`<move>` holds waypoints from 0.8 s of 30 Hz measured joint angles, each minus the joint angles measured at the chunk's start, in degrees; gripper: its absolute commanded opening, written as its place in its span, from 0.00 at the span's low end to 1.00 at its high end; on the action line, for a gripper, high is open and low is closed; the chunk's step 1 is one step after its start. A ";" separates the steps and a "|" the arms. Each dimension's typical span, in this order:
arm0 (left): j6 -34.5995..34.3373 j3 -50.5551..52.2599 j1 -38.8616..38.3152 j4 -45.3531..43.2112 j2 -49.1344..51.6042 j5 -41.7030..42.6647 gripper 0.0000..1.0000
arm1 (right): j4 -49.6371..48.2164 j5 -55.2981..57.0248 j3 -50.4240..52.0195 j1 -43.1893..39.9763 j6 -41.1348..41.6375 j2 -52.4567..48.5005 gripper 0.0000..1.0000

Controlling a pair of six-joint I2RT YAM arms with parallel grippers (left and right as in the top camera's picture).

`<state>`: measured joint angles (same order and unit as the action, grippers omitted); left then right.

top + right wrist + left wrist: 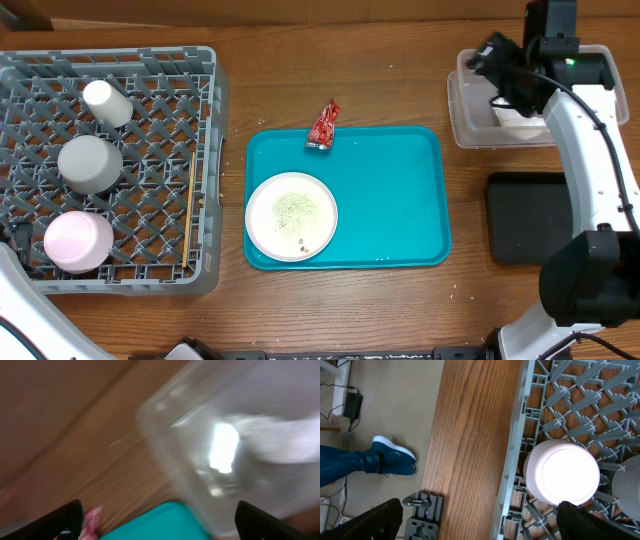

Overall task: Sort waste into correct bins and load items into the dishwasher
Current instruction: 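Return the right gripper to the tray and grasp the red wrapper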

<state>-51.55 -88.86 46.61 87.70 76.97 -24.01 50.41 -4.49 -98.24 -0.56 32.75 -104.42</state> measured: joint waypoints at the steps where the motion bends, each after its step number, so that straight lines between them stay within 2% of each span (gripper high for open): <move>1: -0.02 0.00 0.00 0.02 0.00 0.00 1.00 | -1.25 -4.07 0.00 0.92 -1.49 0.00 0.97; 4: 0.00 0.00 0.00 0.00 0.00 0.00 1.00 | -2.99 -11.76 0.00 6.36 -4.35 0.00 0.97; 8: 0.00 0.00 0.00 0.02 0.00 0.00 1.00 | -3.10 -11.98 0.00 13.46 -3.28 -0.13 0.98; 15: 0.00 0.00 0.00 0.02 0.00 0.00 1.00 | -3.76 -3.74 -0.02 27.56 9.70 -6.62 0.98; 19: 0.00 0.00 0.00 0.00 0.00 0.00 1.00 | -4.44 -2.58 0.00 30.64 17.49 -13.11 0.98; 24: -0.02 0.00 0.00 0.02 0.00 0.00 1.00 | -7.52 -2.99 0.00 30.99 21.64 -17.57 0.98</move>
<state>-51.57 -88.86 46.61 87.72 76.97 -24.01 42.89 -7.49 -98.24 30.44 54.39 -121.99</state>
